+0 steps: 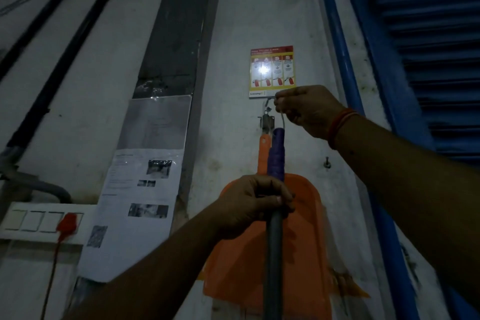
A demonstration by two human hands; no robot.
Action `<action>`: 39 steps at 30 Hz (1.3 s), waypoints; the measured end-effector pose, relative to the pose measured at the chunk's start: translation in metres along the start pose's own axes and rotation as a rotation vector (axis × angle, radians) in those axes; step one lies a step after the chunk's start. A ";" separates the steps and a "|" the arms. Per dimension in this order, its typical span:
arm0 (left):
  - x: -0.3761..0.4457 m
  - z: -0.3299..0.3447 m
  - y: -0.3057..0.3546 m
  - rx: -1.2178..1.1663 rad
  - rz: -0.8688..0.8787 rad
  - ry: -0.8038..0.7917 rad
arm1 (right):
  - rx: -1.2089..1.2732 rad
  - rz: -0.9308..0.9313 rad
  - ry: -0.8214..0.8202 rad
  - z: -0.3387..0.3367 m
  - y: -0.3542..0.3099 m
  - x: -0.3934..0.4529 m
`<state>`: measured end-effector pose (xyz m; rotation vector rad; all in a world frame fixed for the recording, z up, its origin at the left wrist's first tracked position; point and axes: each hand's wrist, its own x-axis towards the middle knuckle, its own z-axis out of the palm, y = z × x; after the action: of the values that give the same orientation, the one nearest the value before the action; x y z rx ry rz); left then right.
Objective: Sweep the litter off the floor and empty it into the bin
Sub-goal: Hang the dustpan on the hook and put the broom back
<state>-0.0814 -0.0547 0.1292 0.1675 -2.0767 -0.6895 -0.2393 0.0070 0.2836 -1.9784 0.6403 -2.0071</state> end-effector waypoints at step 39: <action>0.051 -0.025 -0.020 -0.173 0.036 0.013 | -0.231 -0.309 0.104 -0.009 0.074 0.059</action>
<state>-0.0934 -0.1001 0.1661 0.0366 -1.9919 -0.8397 -0.2606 -0.0842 0.3002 -2.2339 0.6481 -2.3208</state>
